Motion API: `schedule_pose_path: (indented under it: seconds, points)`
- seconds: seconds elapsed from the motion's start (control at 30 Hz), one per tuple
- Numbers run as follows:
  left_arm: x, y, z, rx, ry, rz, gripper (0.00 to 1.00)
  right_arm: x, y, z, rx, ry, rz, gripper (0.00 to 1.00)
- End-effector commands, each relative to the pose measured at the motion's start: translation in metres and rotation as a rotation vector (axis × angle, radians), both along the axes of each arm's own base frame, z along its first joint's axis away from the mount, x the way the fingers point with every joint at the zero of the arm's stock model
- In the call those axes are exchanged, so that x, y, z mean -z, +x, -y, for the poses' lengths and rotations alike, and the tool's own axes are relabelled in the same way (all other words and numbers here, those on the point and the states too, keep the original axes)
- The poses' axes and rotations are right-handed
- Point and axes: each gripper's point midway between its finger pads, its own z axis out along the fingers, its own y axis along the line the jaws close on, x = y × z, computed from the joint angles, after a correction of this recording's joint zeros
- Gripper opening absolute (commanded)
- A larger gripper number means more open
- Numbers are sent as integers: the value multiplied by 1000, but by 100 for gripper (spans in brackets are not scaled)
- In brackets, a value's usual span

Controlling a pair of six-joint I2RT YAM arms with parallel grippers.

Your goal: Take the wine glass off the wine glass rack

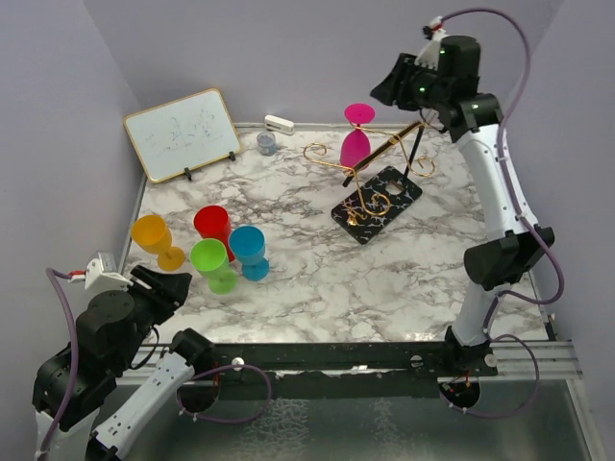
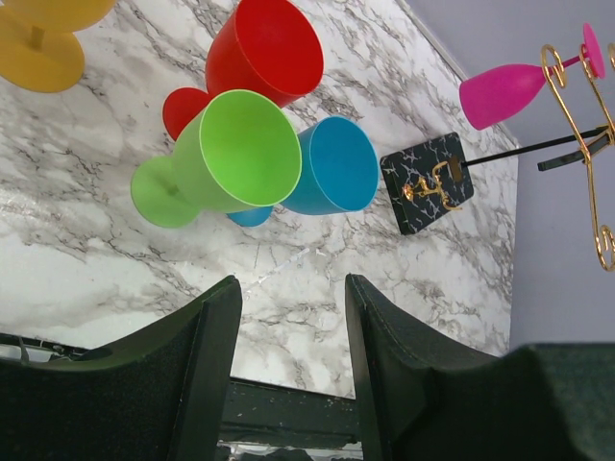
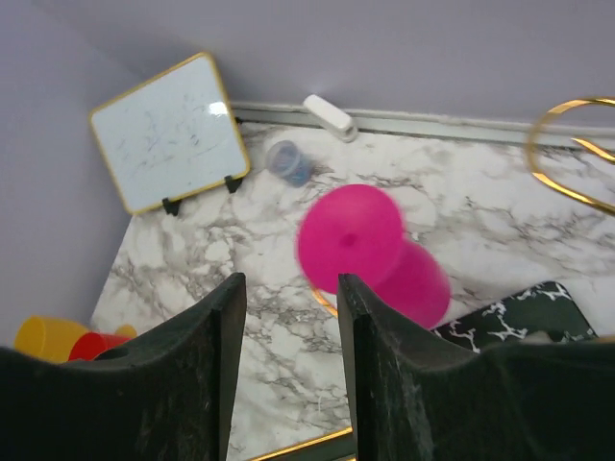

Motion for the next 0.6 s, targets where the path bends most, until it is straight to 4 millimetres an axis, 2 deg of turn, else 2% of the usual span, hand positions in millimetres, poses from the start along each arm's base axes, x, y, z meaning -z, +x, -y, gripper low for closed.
schedule_pose_path:
  seconds: [0.0,0.13,0.3,0.57]
  points:
    - [-7,1,3,9,-20,20,49,-4,14,26,-95,210,-86,43]
    - [-7,3,4,10,-14,17,49,25,32,33,-81,181,-149,45]
    - [-4,6,8,21,-11,5,49,51,42,41,-16,164,-186,47]
    - [-2,8,9,20,-9,2,49,71,52,48,31,142,-217,48]
